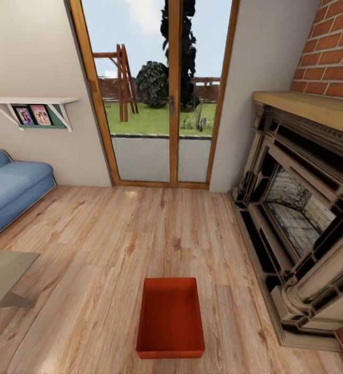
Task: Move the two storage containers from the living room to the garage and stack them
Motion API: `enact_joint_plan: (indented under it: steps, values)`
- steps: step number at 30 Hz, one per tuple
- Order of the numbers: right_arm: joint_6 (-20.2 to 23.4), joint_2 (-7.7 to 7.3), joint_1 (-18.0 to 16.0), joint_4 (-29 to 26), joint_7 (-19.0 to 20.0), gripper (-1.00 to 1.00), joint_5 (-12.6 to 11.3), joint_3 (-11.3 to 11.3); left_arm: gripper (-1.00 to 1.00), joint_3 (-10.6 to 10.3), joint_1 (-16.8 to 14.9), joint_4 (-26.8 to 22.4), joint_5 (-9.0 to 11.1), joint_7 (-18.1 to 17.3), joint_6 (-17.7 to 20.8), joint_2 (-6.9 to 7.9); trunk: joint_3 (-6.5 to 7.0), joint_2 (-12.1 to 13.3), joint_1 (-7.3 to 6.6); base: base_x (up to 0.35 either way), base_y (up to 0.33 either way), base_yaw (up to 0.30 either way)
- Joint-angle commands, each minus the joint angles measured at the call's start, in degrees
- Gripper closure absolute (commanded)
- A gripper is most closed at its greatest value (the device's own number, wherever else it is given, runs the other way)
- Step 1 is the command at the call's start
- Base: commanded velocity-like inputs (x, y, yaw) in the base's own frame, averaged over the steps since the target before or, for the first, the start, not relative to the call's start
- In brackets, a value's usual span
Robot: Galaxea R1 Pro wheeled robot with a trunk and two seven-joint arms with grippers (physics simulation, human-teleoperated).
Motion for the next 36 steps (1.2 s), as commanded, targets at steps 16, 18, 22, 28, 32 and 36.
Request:
enact_joint_plan:
  steps: [16, 18, 22, 28, 32, 36]
  values:
    - [-0.3, -0.06, -0.1, 0.2, -0.1, -1.00, -0.2, 0.4, -1.00, -0.2, 0.0, 0.1, 0.5, -0.2, -0.1, 0.02, -1.54, -0.1, 0.01, 0.000, 0.000, 0.000]
    - [-0.3, -0.02, -0.1, 0.2, -0.4, -1.00, -0.2, 0.4, -1.00, -0.2, 0.0, 0.1, 0.5, -0.2, -0.1, 0.01, -1.73, -0.1, 0.01, 0.000, 0.000, 0.000]
    - [-0.3, 0.07, -0.1, 0.2, -0.6, -1.00, -0.1, 0.4, -1.00, -0.2, 0.0, 0.1, 0.5, -0.2, -0.1, 0.00, -2.09, -0.1, 0.01, 0.000, 0.000, 0.000]
    - [-0.3, -0.09, -0.1, 0.2, -0.1, -1.00, -0.1, 0.4, -1.00, -0.2, 0.0, 0.1, 0.5, -0.2, -0.2, 0.00, -2.65, -0.1, 0.01, 0.000, 0.000, 0.000]
    - [-0.3, -0.08, -0.1, 0.2, -0.5, -1.00, -0.1, 0.4, -1.00, -0.3, 0.0, 0.1, 0.5, -0.2, -0.2, 0.00, -2.91, -0.1, 0.01, 0.000, 0.000, 0.000]
    - [-0.3, -0.03, -0.1, 0.2, -0.6, -1.00, -0.1, 0.4, -1.00, -0.2, 0.0, 0.1, 0.5, -0.2, -0.1, 0.01, -2.96, -0.1, 0.01, 0.000, 0.000, 0.000]
